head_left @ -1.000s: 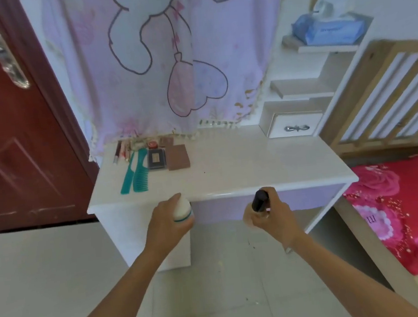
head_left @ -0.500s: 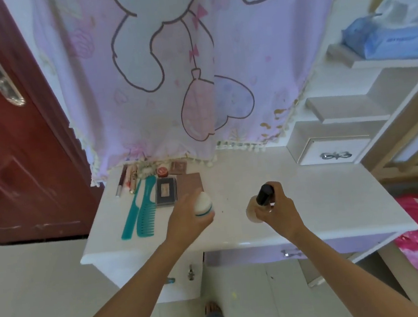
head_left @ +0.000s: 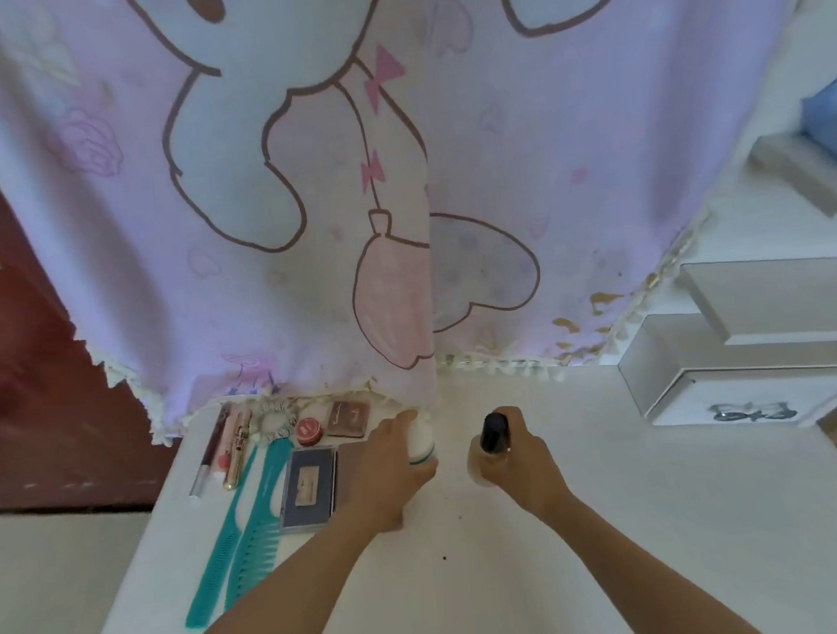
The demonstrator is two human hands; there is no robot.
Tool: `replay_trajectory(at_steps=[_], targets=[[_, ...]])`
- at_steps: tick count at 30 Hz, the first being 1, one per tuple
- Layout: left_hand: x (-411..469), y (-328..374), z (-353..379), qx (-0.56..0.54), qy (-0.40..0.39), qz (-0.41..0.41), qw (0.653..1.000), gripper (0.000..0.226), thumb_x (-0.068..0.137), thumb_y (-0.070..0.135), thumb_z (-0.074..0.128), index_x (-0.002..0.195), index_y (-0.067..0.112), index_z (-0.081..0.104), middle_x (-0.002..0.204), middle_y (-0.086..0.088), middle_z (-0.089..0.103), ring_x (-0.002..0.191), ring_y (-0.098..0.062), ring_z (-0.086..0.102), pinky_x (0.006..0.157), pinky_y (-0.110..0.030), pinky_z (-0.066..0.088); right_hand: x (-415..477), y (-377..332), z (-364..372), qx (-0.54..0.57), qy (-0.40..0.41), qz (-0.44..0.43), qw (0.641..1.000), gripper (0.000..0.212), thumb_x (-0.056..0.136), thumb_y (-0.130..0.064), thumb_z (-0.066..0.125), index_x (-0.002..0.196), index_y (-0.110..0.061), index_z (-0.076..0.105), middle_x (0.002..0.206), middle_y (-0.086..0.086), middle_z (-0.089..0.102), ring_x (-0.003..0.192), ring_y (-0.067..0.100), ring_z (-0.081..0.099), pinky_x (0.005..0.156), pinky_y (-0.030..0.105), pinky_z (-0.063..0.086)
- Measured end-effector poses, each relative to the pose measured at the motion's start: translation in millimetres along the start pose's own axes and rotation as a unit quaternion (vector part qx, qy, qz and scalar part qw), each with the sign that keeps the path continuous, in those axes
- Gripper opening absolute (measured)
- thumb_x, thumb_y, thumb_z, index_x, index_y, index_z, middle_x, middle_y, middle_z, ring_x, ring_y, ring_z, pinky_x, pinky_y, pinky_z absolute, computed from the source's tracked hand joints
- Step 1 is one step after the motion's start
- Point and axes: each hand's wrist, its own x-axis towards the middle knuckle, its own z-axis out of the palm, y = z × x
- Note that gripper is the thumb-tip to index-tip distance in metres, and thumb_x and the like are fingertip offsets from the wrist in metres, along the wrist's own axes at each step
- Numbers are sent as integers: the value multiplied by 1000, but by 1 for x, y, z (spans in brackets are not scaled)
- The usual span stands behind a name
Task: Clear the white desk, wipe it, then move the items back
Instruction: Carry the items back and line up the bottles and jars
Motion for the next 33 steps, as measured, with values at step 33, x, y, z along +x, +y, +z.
replay_trajectory(at_steps=[33], targets=[[79, -50, 12, 56, -24, -29, 998, 58, 78, 27, 66, 127, 10, 40, 128, -8, 44, 117, -25, 41, 87, -29, 37, 93, -15, 58, 26, -32, -17, 999, 36, 84, -20, 61, 114, -11, 42, 98, -1, 57, 83, 14, 52, 71, 18, 38]])
